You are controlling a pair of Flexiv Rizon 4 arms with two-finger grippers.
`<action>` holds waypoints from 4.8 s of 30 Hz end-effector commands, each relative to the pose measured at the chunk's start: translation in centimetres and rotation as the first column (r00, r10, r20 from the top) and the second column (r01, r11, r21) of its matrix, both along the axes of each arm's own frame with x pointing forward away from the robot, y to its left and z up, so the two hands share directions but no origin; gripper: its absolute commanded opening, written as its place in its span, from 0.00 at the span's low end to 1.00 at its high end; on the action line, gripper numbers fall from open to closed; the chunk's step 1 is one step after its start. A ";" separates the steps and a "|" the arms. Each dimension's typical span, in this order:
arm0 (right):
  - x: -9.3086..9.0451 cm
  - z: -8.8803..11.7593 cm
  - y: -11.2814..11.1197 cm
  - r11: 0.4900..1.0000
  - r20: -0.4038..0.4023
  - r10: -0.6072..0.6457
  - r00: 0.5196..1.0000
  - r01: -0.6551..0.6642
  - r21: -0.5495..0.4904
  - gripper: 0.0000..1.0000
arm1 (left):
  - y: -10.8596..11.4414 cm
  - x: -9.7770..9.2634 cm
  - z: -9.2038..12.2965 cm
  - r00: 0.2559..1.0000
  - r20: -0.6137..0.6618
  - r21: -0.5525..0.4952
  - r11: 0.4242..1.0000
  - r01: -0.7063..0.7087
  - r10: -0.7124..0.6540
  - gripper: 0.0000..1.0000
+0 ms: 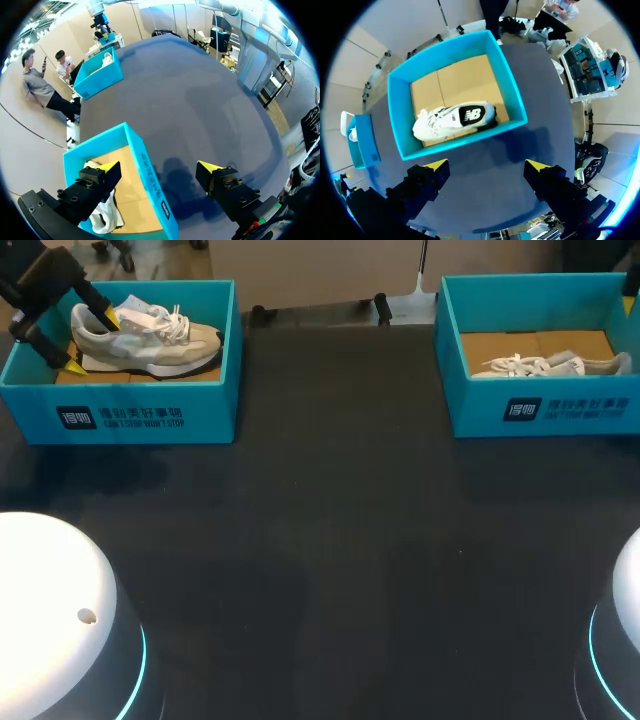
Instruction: Take the shoe out of the shoebox, open the shoe tongue, remove and reinsert the insole, then place the shoe into the shoebox
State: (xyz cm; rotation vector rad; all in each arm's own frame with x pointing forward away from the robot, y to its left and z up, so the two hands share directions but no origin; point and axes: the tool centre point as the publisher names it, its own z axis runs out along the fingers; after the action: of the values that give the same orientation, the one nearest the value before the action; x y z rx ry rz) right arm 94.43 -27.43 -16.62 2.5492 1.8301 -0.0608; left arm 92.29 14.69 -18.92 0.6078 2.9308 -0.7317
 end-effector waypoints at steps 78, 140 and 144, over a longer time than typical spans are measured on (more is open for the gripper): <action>-2.5 0.7 0.5 1.000 0.034 -0.009 0.999 0.008 0.017 1.00 | 14.7 24.6 -5.3 0.226 0.058 0.426 0.229 0.875 -0.972 1.00; -2.5 0.7 0.5 1.000 0.034 -0.009 0.999 0.008 0.017 1.00 | 14.1 29.7 -17.0 0.431 -0.026 0.454 0.374 0.809 -0.902 1.00; -2.5 0.7 0.5 1.000 0.034 -0.009 0.999 0.008 0.017 1.00 | 14.2 29.8 -17.5 0.437 -0.026 0.447 0.380 0.810 -0.899 1.00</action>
State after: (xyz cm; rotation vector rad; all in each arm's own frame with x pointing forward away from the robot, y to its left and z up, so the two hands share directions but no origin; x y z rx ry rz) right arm 92.01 -26.97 -15.93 2.5527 1.8172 -0.0017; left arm 121.00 28.57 -35.91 2.1926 2.3081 0.0551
